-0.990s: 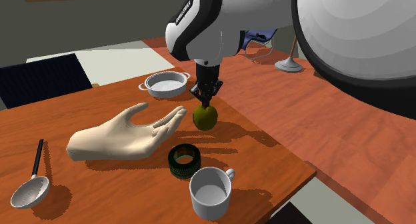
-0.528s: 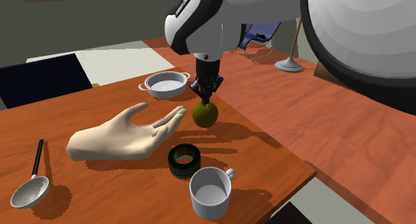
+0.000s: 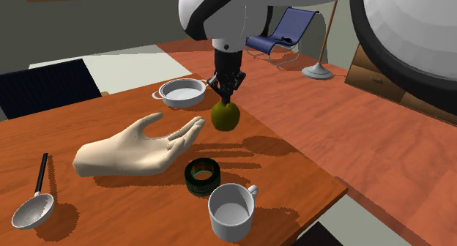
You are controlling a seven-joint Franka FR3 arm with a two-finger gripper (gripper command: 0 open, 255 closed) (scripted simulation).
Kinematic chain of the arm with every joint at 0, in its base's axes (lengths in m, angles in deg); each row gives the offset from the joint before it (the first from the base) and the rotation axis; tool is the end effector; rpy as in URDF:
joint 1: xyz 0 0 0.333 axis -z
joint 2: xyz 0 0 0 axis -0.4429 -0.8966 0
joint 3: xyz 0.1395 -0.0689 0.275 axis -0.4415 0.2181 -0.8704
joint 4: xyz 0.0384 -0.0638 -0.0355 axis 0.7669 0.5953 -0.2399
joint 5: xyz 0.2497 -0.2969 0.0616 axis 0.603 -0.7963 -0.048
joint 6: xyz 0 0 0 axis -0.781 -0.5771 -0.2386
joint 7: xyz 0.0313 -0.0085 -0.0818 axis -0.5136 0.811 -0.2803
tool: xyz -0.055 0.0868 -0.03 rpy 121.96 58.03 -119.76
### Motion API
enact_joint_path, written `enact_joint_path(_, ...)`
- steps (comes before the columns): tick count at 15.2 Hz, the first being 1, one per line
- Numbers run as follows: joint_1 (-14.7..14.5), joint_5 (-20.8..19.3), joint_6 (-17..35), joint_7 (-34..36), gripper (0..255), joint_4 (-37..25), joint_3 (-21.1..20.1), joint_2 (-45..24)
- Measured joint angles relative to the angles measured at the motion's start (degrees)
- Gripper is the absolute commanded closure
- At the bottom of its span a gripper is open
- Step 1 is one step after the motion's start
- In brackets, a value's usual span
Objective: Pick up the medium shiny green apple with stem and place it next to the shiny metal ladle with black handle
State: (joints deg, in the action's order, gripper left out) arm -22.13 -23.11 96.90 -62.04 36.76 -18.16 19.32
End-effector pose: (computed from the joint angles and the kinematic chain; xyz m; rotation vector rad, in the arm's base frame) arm 0.5967 -0.1508 0.4518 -3.1184 -0.0784 -0.1025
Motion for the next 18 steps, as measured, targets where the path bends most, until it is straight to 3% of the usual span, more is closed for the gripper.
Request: enact_joint_path(18,0.1,-0.6,-13.6,0.8,255,-12.3,0.2,1.3)
